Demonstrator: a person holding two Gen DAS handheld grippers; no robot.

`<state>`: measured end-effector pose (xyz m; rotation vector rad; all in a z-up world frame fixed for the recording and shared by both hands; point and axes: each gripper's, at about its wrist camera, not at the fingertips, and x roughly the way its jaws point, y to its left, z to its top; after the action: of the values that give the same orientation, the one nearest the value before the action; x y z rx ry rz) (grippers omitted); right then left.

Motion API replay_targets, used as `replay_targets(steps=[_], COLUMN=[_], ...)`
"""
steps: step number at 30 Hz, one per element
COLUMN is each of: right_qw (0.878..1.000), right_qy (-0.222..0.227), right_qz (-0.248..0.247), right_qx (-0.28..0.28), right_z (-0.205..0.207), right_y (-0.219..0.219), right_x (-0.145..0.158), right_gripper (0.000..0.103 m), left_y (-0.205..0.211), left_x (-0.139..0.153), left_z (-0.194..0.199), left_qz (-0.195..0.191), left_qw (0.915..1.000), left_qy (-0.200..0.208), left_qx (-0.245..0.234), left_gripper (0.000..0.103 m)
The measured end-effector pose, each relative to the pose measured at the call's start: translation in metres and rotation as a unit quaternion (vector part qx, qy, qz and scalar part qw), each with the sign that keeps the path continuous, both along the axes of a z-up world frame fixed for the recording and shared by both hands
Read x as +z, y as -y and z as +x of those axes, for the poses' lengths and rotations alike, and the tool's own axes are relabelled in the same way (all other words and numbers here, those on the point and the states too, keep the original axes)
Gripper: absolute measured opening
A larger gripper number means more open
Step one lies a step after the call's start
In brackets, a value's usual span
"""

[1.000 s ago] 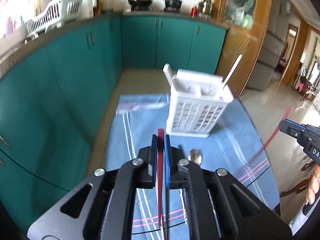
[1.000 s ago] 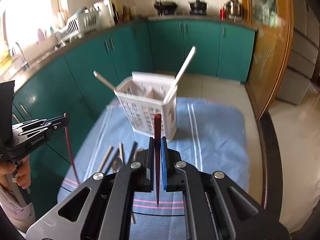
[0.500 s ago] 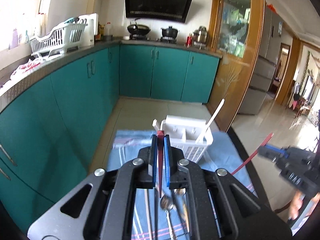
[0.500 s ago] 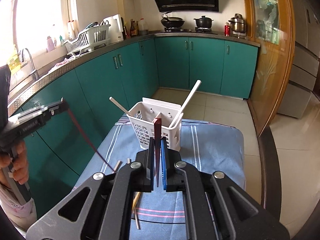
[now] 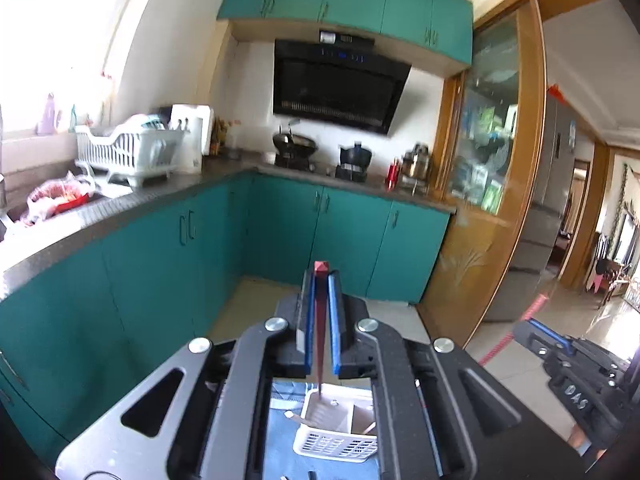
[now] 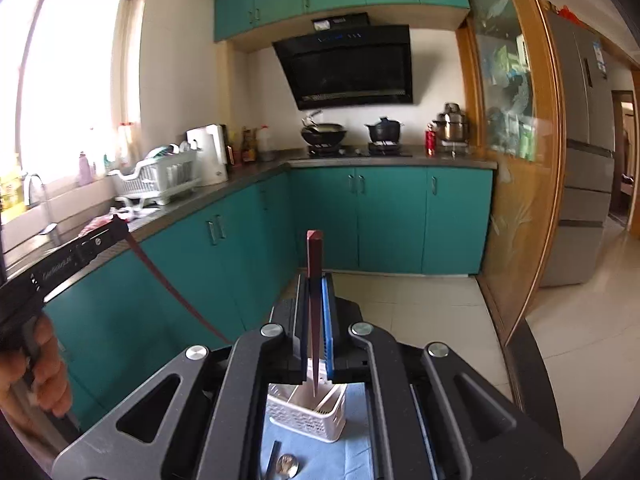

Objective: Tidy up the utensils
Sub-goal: 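Carry both red chopsticks into the white holder while both tools open to drop them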

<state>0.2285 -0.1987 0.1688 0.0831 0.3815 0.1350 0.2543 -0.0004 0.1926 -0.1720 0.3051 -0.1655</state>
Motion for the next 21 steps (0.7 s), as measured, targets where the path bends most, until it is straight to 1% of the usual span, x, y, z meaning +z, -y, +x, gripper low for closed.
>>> replay_targets(steps=[1,3,4,8,11,14,15,16,18,20,21], right_qw=[1.0,1.0,1.0,0.999,0.998,0.997,0.997,0.998,0.998,0.999,0.999], right_qy=[-0.004,-0.011,-0.016,-0.047,-0.06,-0.071,-0.072,-0.07,-0.054,-0.046,-0.045], right_qz=[0.003,0.002,0.001,0.012,0.014,0.006,0.002,-0.001,-0.001,0.001,0.005], right_qx=[0.0,-0.002,-0.004,0.004,0.005,0.002,0.0,-0.005,-0.015,-0.02,-0.02], right_z=[0.008,0.023,0.028,0.041,0.041,0.037,0.035,0.032,0.022,0.007,-0.002], right_y=[0.0,0.0,0.0,-0.001,-0.001,0.0,0.001,0.001,0.005,0.012,0.017], right_x=[-0.009,-0.034,-0.042,-0.078,-0.094,-0.102,-0.102,-0.101,-0.097,-0.092,-0.09], right_gripper=[0.007,0.007,0.007,0.007,0.007,0.007,0.014,0.03,0.047,0.047,0.047], left_y=[0.005,0.012,0.016,0.026,0.027,0.027,0.027,0.025,0.022,0.013,0.007], left_x=[-0.011,-0.029,-0.042,-0.076,-0.093,-0.099,-0.099,-0.098,-0.095,-0.091,-0.091], left_z=[0.01,0.023,0.029,0.042,0.045,0.044,0.041,0.039,0.032,0.017,0.007], left_qz=[-0.001,0.0,0.006,0.03,0.036,0.044,0.046,0.048,0.044,0.037,0.032], left_qw=[0.9999,0.9995,0.9992,0.9977,0.9964,0.9957,0.9956,0.9957,0.9961,0.9968,0.9971], left_qy=[-0.015,-0.03,-0.039,-0.061,-0.077,-0.082,-0.081,-0.08,-0.076,-0.07,-0.068], left_qx=[-0.002,-0.004,-0.005,-0.002,-0.003,0.0,0.003,0.003,0.0,0.0,-0.002], left_gripper=[0.006,0.006,0.006,0.006,0.006,0.007,0.008,0.013,0.019,0.025,0.026])
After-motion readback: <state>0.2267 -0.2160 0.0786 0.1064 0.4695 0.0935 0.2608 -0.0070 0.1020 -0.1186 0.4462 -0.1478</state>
